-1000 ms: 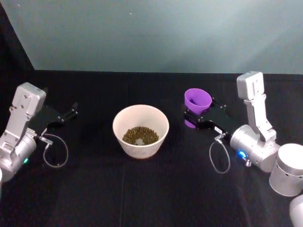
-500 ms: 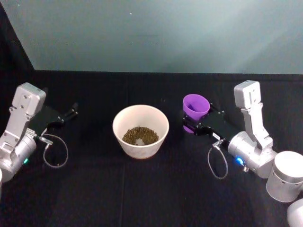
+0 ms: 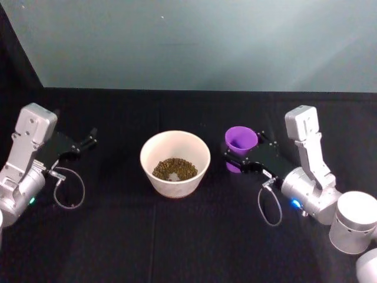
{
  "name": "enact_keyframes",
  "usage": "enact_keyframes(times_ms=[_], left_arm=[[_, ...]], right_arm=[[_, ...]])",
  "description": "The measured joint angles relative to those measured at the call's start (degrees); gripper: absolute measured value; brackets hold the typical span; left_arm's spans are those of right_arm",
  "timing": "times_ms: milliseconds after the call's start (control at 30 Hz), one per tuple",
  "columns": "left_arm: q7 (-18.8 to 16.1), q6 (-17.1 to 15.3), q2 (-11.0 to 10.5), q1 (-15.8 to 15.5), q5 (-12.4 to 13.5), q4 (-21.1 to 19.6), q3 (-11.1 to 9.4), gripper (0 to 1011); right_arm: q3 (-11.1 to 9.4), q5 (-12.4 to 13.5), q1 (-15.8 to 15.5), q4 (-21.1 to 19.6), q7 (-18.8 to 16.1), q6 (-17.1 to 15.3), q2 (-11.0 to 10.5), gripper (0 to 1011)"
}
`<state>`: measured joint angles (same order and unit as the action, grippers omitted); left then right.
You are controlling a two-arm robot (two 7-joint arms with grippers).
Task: Pick up the cup and pour the mung beans from the cup into the bowl.
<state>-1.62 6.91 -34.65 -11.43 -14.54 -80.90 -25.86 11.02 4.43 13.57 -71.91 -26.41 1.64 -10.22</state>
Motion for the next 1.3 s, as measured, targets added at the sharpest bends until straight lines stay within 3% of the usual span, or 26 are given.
enact_keyframes(times_ms=[233, 733, 967, 1033, 1233, 1300], left_arm=[[0.0, 0.0, 0.0, 0.0, 0.0, 0.0, 0.0, 1000], [0.0, 0.0, 0.0, 0.0, 0.0, 0.0, 0.0, 1000], [0.0, 0.0, 0.0, 0.0, 0.0, 0.0, 0.0, 1000], [0.0, 0.0, 0.0, 0.0, 0.0, 0.0, 0.0, 1000], [0.0, 0.0, 0.0, 0.0, 0.0, 0.0, 0.0, 1000], [0.0, 0.0, 0.0, 0.0, 0.0, 0.0, 0.0, 1000]], right_arm=[[0.56, 1.02, -0.18, -0.7, 0.72, -0.26, -0.4, 1003], [0.49, 4.4, -2.64, -8.9, 2.26, -0.75, -2.26, 1002], [0.81, 5.13, -2.91, -10.13, 3.42, -0.34, -2.94, 1002], [0.53, 5.28, -3.15, -10.2, 4.46, -0.08, -2.87, 1000], [-3.36, 5.16, -5.64, -11.55, 14.7, 2.63, -0.4, 1000], [-4.2, 4.71, -6.03, -11.73, 16.61, 3.02, 0.15, 1000]])
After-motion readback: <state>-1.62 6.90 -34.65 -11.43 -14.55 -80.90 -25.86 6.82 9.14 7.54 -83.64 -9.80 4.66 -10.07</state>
